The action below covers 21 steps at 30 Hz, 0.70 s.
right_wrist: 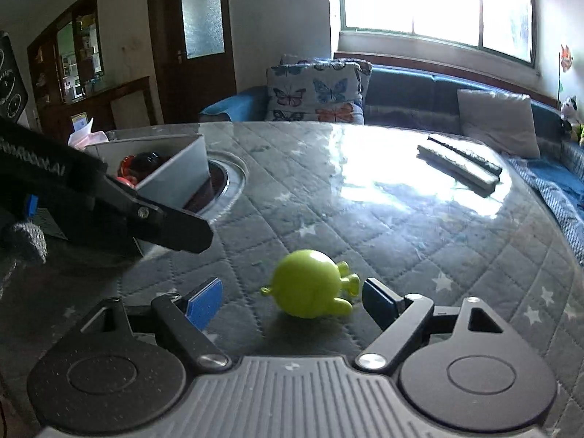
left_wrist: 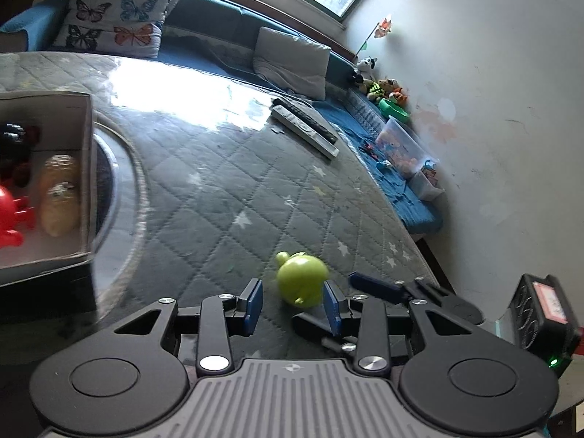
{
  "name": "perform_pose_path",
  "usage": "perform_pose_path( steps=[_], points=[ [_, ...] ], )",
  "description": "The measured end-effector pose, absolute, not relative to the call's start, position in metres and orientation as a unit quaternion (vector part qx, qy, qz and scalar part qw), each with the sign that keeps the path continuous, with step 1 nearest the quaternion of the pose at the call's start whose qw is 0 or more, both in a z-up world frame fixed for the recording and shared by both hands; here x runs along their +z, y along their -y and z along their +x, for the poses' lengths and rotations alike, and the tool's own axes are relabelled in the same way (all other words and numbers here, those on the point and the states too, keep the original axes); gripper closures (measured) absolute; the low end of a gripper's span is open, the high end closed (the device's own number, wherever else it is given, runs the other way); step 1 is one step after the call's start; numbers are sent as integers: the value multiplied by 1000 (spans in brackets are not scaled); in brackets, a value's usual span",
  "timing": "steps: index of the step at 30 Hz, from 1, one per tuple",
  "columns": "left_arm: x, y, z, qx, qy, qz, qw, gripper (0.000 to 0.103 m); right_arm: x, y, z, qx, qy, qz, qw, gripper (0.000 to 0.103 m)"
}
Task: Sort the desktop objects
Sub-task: 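Move the left tool to the yellow-green toy and grasp it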
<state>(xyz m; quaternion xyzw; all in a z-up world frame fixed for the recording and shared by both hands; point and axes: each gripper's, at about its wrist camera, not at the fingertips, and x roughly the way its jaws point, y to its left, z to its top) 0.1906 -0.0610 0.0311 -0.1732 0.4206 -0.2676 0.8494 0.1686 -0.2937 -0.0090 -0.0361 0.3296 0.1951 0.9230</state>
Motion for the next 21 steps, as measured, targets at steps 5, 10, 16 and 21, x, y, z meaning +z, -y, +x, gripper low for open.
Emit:
perform_pose_path(
  steps=[5,10,16,21],
  points=[
    [24,77,208,-265,-433,-171,845,65,-21,302,178,195,-341,-21,920,18],
    [17,89,222,-268,-444,-172,838,65,-30,307,189,201,-350,-8,915,20],
    [9,98,232,-270,-453,-168,833,65,-38,307,195,212,-356,2,910,24],
    [4,100,238,-269,-460,-167,830,65,-41,308,199,216,-358,10,908,29]
  ],
)
